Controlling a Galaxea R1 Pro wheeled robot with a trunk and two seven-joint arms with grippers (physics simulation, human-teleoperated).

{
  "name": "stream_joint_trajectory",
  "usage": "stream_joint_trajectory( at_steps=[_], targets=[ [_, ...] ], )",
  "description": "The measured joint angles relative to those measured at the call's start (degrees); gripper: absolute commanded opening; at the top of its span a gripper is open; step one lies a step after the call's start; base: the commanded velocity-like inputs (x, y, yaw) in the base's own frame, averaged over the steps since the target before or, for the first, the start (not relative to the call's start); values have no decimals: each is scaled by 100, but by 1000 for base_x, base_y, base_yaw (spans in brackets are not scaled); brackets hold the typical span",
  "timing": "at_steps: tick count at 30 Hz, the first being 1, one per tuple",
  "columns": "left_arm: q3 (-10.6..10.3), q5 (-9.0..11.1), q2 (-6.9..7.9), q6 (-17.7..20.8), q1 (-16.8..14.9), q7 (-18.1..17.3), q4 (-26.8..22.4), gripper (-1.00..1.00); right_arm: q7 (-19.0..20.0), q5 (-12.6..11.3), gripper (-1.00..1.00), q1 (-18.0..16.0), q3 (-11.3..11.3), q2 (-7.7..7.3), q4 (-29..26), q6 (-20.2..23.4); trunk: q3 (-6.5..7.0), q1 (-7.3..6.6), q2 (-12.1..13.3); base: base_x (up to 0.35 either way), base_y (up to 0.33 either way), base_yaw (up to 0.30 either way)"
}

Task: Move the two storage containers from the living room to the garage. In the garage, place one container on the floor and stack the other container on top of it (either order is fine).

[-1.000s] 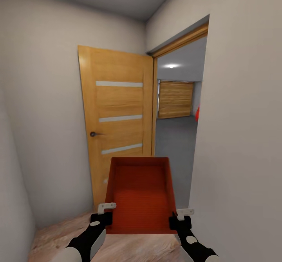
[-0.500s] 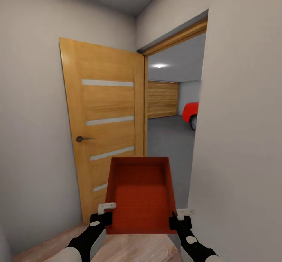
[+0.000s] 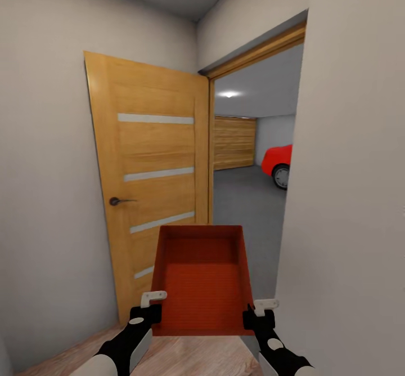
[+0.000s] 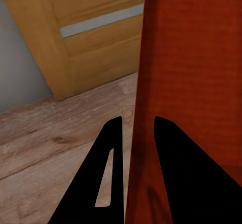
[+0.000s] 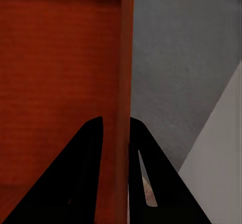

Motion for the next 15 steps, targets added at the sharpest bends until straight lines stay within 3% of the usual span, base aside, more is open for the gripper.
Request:
stream_joint_trajectory(
  at_steps=[8,15],
  targets=[
    [3,-4,-1,0,-1,-2,1,-100,-1,-3,-100,1,1,-1,0,-2,0,0,0,5,0,-243],
    [6,-5,1,0,-1,-6,1,-100,-3,-11,-100,1,8,1,-1,1,0,-2,-1,180,1,-267]
  ],
)
